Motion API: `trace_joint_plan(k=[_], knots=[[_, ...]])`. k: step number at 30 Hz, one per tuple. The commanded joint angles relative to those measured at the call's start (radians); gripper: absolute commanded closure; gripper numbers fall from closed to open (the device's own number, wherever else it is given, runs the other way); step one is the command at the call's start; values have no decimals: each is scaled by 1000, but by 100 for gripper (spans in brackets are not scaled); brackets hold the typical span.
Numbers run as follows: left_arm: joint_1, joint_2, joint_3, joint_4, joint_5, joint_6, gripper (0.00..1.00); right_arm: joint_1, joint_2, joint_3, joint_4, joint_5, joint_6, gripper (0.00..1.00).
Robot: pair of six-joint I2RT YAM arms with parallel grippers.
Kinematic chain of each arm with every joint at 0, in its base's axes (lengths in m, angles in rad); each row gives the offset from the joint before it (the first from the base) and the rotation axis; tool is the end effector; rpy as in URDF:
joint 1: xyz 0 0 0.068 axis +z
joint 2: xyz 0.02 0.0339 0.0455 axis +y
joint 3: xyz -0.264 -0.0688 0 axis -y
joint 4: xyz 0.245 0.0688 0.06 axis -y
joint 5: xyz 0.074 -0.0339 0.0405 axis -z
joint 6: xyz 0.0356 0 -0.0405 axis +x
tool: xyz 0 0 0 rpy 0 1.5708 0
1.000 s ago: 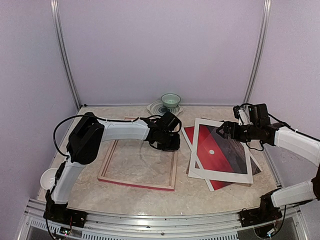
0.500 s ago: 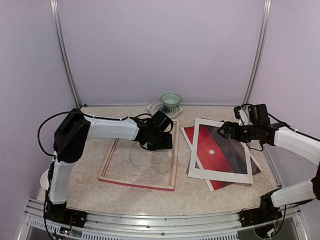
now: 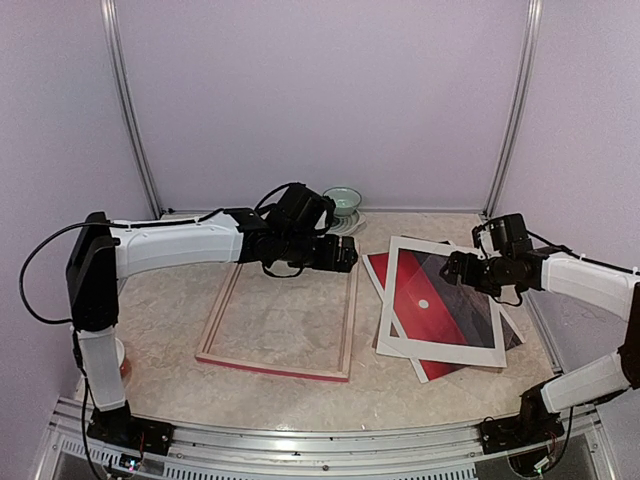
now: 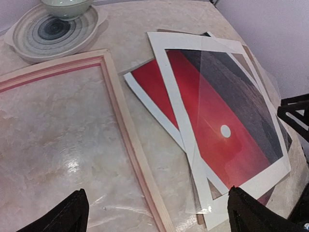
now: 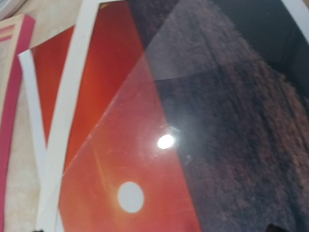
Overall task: Put the photo into the frame
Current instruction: Move the frame body to the center of the board.
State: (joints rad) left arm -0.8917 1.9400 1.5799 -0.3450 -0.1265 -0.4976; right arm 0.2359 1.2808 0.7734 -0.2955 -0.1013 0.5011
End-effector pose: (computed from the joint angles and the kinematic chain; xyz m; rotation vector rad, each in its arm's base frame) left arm 0.2855 -0.3465 0.2587 0.3905 2.3055 -0.5776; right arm 0.2557 0.0652 0.2212 0.2708 2.4048 0.4665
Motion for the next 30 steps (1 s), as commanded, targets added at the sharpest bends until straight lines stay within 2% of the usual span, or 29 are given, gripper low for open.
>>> trace_joint_plan(k=[1,7,22,27,30], knots=[[-65,78,143,-18,120,107,1,-37,-7,-22,-27,44,37,1],[-104,215,279,-102,223,123,1,-75,3,-50,-44,32,32,1],[-131,332,315,-140,347,120,1,-82,84,-90,3,-18,46,1],[-126,310,269,-98,342,116,1,-83,76,-110,22,-35,50,1],[-93,265,245,-120,242,111,1,-79,58,-111,24,-42,45,1]])
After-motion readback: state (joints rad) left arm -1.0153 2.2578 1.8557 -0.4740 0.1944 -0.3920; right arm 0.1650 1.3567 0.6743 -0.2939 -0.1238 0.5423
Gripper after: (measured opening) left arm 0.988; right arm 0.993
